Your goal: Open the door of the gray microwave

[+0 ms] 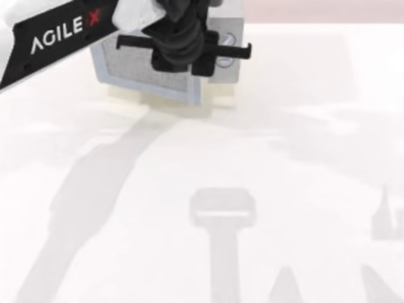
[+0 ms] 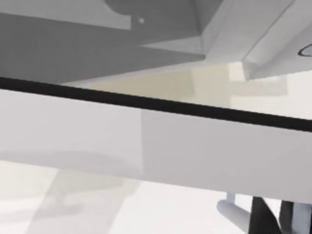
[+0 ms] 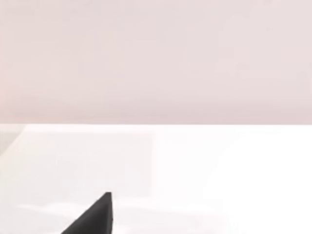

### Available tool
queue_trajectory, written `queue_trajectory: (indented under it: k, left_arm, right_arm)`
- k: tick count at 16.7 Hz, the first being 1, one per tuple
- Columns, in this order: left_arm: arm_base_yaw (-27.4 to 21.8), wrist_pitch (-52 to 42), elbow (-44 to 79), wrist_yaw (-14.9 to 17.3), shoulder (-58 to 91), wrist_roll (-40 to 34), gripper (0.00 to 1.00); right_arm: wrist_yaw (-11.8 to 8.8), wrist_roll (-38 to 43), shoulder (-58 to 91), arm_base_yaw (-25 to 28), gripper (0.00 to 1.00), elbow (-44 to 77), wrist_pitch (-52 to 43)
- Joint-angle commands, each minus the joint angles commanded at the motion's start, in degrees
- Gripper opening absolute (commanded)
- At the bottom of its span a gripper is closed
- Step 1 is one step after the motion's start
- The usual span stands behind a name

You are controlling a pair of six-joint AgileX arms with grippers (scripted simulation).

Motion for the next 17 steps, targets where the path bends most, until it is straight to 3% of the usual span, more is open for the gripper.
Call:
queue_trajectory:
  k: [6,17]
  left_arm:
    - [1.29,3.18,-6.97,2.63,-4.76,5.58,0.00]
    - [1.30,3.22,-7.03,2.66,-4.81,5.64,0.00]
  right_arm:
    - [0.00,0.00,0.00,0.00,1.00,0.00,0.00]
    - [0.00,0.00,0.00,0.00,1.00,0.00,0.00]
